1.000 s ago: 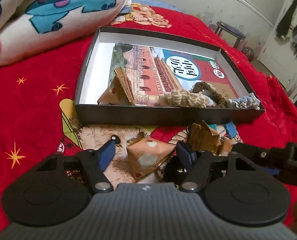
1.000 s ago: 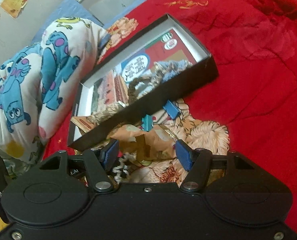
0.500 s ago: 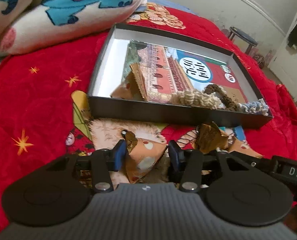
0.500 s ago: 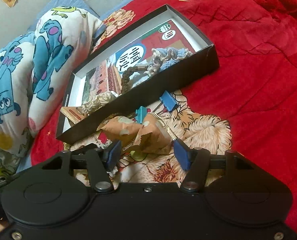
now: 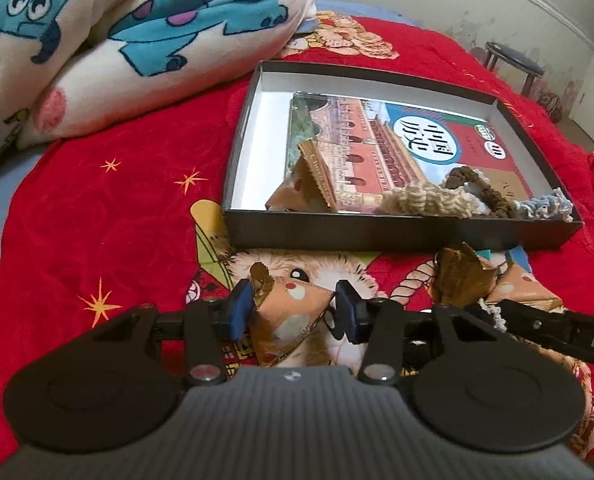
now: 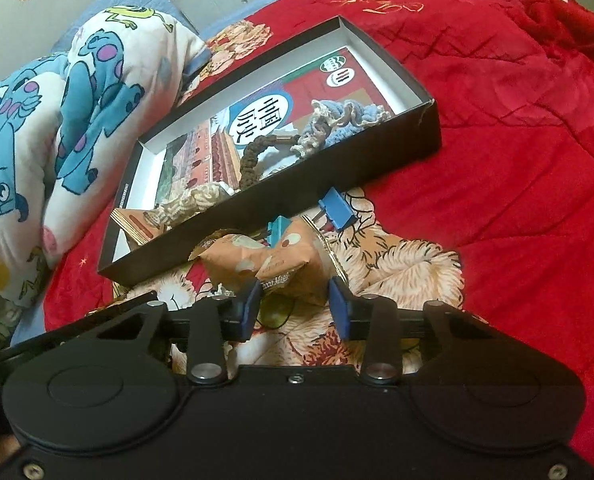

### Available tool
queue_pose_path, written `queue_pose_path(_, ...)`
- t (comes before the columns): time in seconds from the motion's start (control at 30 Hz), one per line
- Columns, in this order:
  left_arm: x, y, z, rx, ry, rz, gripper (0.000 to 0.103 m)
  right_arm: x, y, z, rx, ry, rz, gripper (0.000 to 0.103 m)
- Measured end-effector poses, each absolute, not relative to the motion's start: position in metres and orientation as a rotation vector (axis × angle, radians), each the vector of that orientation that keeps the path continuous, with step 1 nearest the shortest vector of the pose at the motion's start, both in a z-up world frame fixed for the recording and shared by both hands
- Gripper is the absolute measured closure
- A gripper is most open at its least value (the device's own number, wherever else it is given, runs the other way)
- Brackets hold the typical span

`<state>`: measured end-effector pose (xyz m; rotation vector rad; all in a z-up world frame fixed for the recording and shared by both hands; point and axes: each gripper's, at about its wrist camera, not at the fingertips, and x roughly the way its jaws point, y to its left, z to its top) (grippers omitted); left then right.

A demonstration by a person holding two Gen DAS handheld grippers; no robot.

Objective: Organize objects
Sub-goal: 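Grasp a brown paper-wrapped candy with the left gripper while the right grasps another candy, then lift both held candies and carry them over the black box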

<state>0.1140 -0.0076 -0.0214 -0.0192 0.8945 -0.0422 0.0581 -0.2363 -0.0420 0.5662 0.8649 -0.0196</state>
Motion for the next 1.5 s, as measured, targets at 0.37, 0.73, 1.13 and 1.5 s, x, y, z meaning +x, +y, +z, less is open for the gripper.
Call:
queue_pose_path(0.37, 0.113, -0.007, -0.016, -0.008, 0.882, -0.036, 0.054, 0.054, -0.229, -0.038, 0.525, 0.853, -0.018, 0.093)
queue_pose_path(0.73, 0.112, -0.004, -0.013, -0.014, 0.876, -0.029, 0.054, 0.048, -0.223, -0.031, 0.496, 0.814, -0.006, 0.100)
queue_pose_path(1.13, 0.107, -0.002, -0.004, -0.019, 0.851, -0.025, 0.054, 0.035, -0.219, -0.015, 0.502, 0.739, 0.044, 0.102)
queue_pose_path(1.5, 0.103, 0.004, -0.003, -0.039, 0.850, -0.026, 0.054, 0.038, -0.229, -0.017, 0.537, 0.760, 0.037, 0.084)
